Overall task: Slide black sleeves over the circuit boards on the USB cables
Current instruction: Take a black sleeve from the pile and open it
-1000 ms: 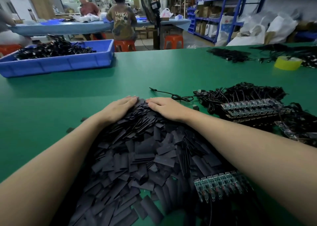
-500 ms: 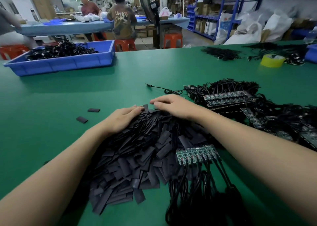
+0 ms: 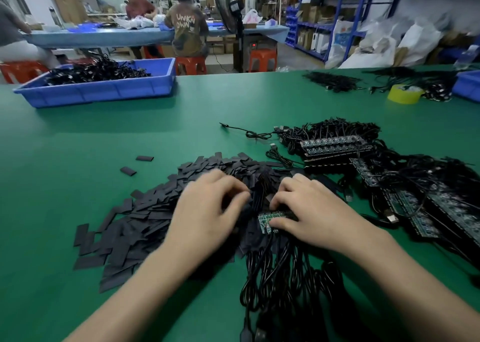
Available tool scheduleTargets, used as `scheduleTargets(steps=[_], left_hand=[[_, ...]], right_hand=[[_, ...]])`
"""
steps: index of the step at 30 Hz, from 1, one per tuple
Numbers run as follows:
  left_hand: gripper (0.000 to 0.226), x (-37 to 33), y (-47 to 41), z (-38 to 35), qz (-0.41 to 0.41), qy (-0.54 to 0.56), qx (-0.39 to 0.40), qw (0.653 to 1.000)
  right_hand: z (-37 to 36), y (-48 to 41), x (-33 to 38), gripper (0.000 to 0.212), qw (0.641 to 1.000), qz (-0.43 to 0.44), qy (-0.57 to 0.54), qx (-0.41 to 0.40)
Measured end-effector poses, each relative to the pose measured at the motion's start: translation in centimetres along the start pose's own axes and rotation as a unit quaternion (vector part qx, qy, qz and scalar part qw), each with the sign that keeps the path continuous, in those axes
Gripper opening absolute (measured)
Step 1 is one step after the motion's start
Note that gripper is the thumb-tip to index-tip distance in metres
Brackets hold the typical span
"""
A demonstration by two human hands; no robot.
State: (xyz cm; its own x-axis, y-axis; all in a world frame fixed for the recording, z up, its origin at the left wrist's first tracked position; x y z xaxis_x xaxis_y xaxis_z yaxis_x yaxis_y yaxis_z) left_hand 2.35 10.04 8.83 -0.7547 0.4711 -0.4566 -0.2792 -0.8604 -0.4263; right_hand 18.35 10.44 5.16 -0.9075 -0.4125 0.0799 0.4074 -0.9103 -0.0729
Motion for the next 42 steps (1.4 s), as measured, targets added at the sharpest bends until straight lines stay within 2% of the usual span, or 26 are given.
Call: scheduleTargets(steps=[4, 7, 10, 13, 17, 20, 22, 24, 26, 28, 30, 33, 35, 39, 42], left_hand=[[0.056, -2.9, 2.8, -2.2, -0.003, -0.105, 0.109, 0.988], [0.064, -3.4, 4.1, -2.8, 0.000, -0.147, 0.160, 0.976], [0.048, -3.9, 4.4, -2.5, -0.009, -0.146, 0.167, 0.975], [0.029, -4.3, 4.3, -1.9, 0.020, -0.108, 0.164, 0.980], [0.025, -5.2, 3.7, -0.6, 0.037, -0.089, 0.146, 0.985], [0.025, -5.8, 2.9, -0.2, 0.052, 0.015, 0.124, 0.991], [0.026, -6.2, 3.1, -1.2, 0.060, 0.061, 0.144, 0.986], [0.031, -6.9, 3.7, -2.4, 0.018, 0.021, 0.161, 0.987], [0.037, -7.2, 3.9, -2.2, -0.027, -0.011, 0.114, 0.993], [0.032, -6.3, 3.4, -0.6, -0.036, 0.028, 0.012, 0.999], [0.019, -4.3, 3.0, 0.3, 0.020, 0.111, -0.052, 0.992], [0.012, -1.6, 2.9, -1.9, 0.121, 0.236, -0.005, 0.964], [0.005, -0.9, 3.1, -2.9, 0.139, 0.262, 0.013, 0.955], [0.004, 0.3, 3.5, -4.1, 0.167, 0.327, 0.043, 0.929], [0.004, 0.5, 3.8, -4.7, 0.165, 0.336, 0.049, 0.926]], right_hand=[[0.5, -0.1, -0.5, 0.016, 0.998, -0.020, -0.049, -0.023], [0.9, 0.2, -1.5, 0.014, 0.983, -0.054, -0.169, -0.044], [1.0, 1.0, -2.5, 0.013, 0.964, -0.088, -0.241, -0.073], [0.9, 1.5, -2.9, 0.013, 0.949, -0.110, -0.277, -0.105], [0.8, 1.9, -2.7, 0.017, 0.930, -0.119, -0.319, -0.141], [1.1, 2.1, -2.5, 0.015, 0.916, -0.112, -0.348, -0.166], [1.3, 2.2, -2.6, 0.015, 0.906, -0.107, -0.372, -0.172], [1.1, 2.2, -2.8, 0.014, 0.895, -0.103, -0.404, -0.158], [0.8, 2.3, -3.1, 0.012, 0.882, -0.094, -0.440, -0.141], [0.8, 2.4, -3.4, 0.011, 0.873, -0.082, -0.461, -0.134], [0.9, 2.5, -3.3, 0.012, 0.872, -0.072, -0.465, -0.131], [0.8, 2.5, -2.9, 0.008, 0.882, -0.065, -0.448, -0.131], [0.6, 2.5, -2.5, 0.004, 0.893, -0.062, -0.428, -0.123], [0.3, 2.3, -1.5, 0.003, 0.911, -0.036, -0.400, -0.091], [0.0, 2.1, -1.4, 0.004, 0.917, -0.028, -0.389, -0.088]])
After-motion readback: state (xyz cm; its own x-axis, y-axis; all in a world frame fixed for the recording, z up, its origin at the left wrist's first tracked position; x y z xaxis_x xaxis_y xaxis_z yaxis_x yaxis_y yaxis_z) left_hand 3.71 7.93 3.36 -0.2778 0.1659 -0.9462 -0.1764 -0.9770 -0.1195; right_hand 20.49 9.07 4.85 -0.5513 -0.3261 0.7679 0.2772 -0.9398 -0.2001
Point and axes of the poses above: each hand's wrist, its own y-axis away from the middle knuckle, its own z-axis out of the back of the hand, x = y × z, the point moved 9 cm from there along -y, towards the middle knuckle, and after that the axes turned 1 degree about z, right-handed, at the moved point
